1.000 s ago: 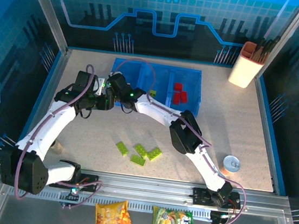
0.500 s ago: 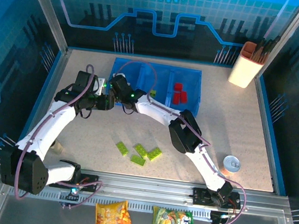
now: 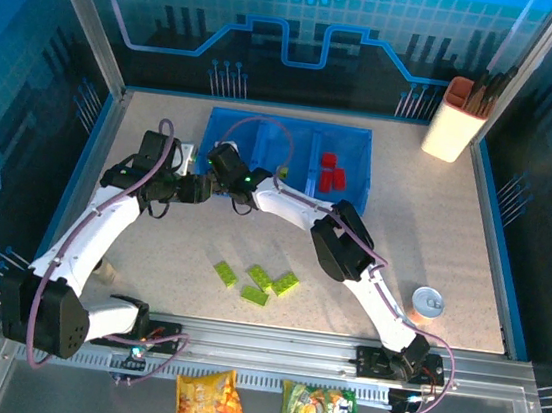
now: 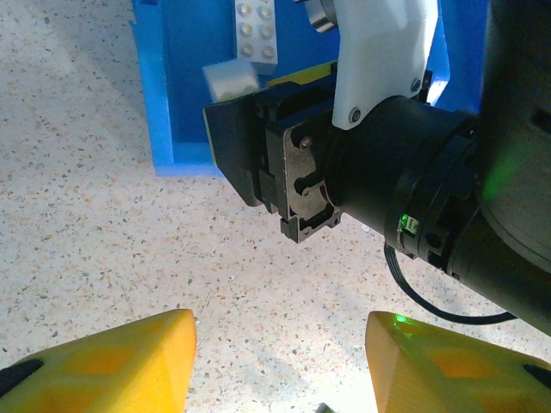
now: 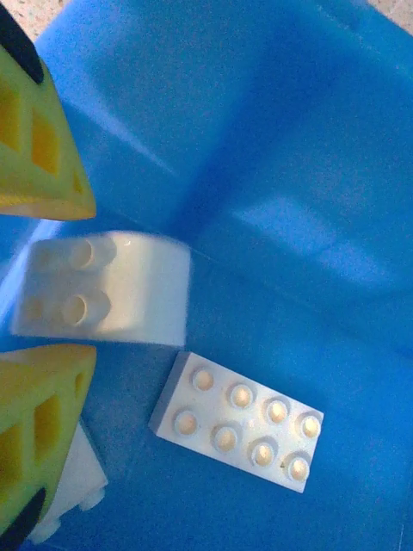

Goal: Sort the legos into containers by color
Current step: Place the lego in the container, then pick up the lego from the bottom-center of the table.

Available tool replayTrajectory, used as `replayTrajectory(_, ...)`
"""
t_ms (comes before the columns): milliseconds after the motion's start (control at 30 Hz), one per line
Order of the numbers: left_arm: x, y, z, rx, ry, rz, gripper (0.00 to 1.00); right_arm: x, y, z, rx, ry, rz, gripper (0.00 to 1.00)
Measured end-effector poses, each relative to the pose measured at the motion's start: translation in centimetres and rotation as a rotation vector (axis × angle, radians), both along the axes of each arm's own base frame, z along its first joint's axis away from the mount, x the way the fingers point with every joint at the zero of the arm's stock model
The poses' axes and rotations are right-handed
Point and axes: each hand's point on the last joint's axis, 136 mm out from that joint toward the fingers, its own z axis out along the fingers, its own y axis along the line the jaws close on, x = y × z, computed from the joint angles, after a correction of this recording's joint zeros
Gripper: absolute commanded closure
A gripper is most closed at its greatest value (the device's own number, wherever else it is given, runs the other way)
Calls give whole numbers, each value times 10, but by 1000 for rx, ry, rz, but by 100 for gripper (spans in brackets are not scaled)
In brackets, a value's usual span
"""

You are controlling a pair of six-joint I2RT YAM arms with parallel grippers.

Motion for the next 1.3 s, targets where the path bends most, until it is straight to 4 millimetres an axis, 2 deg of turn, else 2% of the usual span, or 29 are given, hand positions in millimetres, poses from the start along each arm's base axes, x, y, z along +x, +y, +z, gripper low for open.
replayTrajectory(167, 0, 0, 0, 0, 0, 0, 44, -5, -3, 10, 9, 6, 11, 53)
replayTrajectory(433, 0, 0, 0, 0, 0, 0, 44, -16, -6, 46, 40, 4, 50, 53)
replayTrajectory(567, 0, 0, 0, -2, 0, -1, 44, -26, -15, 64, 34, 3, 68, 53)
replayTrajectory(700, 0, -1, 0, -4, 2, -3, 44, -37, -33, 71, 4, 23, 73, 52)
replayTrajectory(833, 0, -1, -3, -4, 11, -5, 44, -53, -57, 70, -52, 63, 70, 52)
replayTrajectory(1033, 1, -1, -7, -3, 26, -5, 44, -88, -98, 61, -142, 146, 70, 51)
replayTrajectory(1167, 2, -2, -12, 0, 42, -5, 44, -109, -121, 50, -200, 205, 70, 50)
replayTrajectory(1300, 3, -2, -17, 1, 56, -5, 44, -133, -136, 32, -264, 266, 79, 50)
